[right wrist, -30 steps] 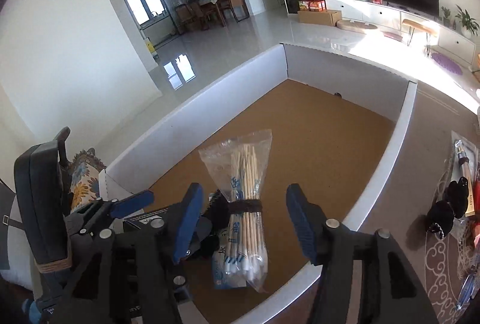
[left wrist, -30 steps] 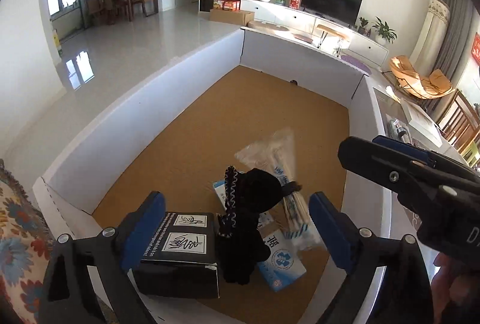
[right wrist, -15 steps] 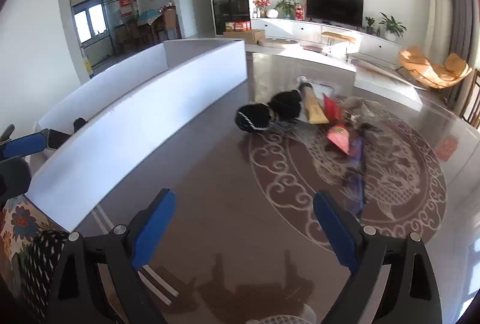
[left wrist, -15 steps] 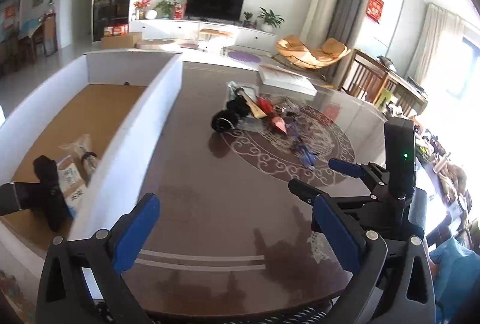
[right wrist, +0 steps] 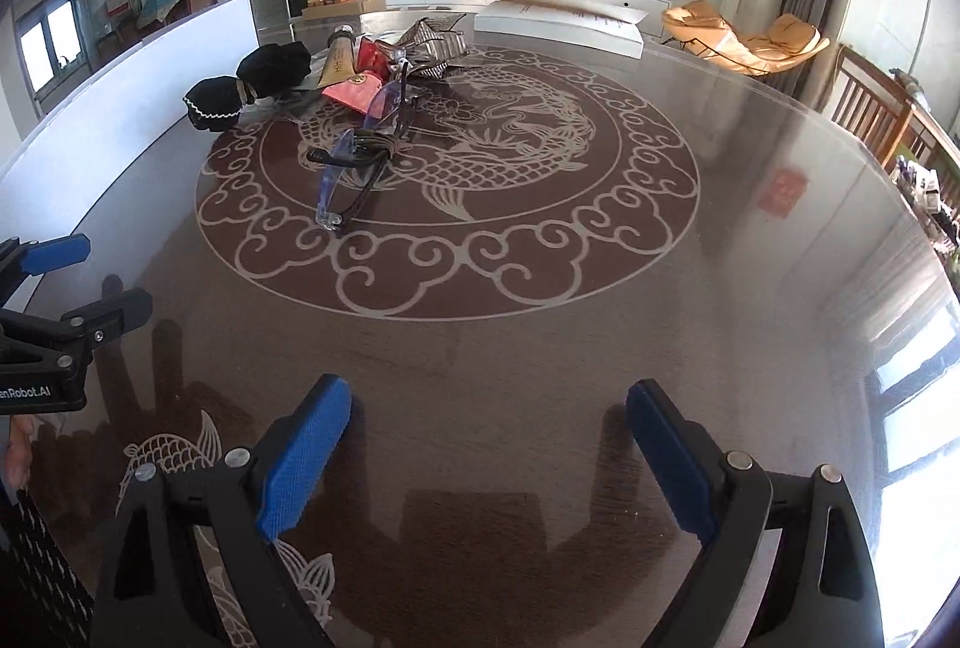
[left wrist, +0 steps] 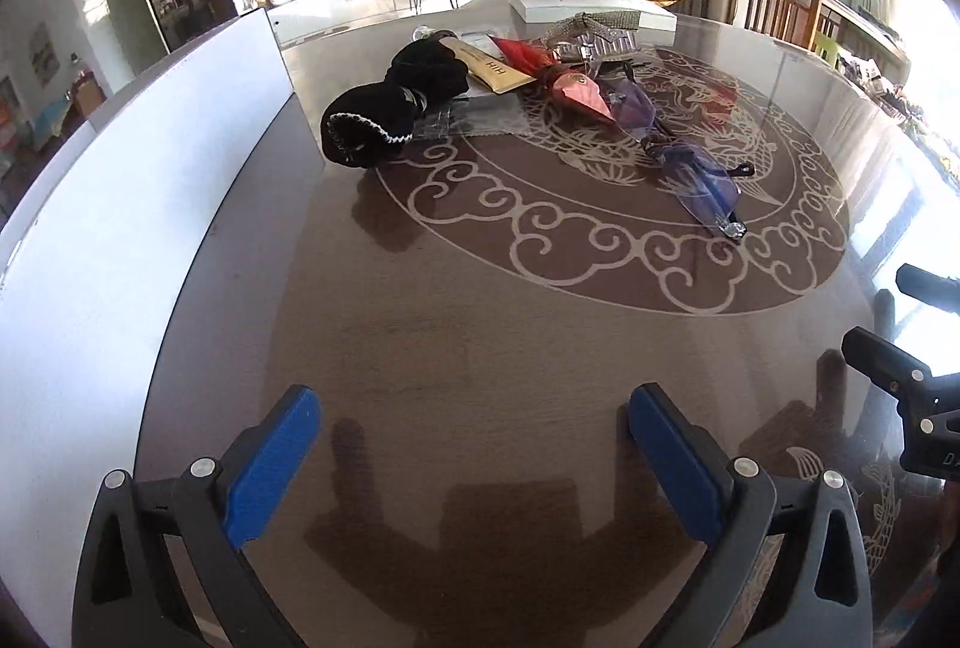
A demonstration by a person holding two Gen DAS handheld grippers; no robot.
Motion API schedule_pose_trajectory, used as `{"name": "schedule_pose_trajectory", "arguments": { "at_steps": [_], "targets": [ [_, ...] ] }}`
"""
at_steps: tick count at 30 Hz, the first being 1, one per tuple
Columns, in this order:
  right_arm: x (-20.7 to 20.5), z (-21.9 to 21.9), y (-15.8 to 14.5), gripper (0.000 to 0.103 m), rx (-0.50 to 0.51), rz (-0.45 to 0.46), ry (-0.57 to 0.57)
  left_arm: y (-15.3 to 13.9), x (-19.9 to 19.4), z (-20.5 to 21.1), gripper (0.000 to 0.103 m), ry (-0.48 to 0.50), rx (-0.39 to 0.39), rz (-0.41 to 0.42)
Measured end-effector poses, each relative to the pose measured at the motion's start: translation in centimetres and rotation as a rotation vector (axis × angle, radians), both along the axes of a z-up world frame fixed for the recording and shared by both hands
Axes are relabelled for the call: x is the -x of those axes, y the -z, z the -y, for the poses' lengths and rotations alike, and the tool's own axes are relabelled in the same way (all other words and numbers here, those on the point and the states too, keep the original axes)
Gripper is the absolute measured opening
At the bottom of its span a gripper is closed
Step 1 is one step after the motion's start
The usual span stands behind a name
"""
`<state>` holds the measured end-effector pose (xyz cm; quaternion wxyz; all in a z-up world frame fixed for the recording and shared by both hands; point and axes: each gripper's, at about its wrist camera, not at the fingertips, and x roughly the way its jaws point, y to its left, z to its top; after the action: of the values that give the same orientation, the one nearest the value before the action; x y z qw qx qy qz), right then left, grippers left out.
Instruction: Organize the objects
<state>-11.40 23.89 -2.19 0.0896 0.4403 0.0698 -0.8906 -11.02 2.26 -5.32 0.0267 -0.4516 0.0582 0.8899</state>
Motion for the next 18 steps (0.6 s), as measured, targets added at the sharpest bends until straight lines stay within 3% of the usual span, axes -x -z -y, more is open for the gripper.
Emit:
{"name": "schedule_pose_trajectory", "arguments": {
  "at_steps": [3,6,18],
  "targets": [
    [0.3,-0.2,0.2,0.097,0.011,0.016,0.006,0.4,1.5,1.1,0.103,-0.003,-0.086,0.012],
    [0.5,-0.5,0.4,0.103,0.028,0.038,0.018,0.5,2.4,1.3,0.103,-0.009,-0.08,0.011],
    [0.5,-0.3,0.4,0.103,0.024,0.038,0.019,0.6,2.6,1.2,0.103,-0.008,-0.08,0.01]
  ]
}}
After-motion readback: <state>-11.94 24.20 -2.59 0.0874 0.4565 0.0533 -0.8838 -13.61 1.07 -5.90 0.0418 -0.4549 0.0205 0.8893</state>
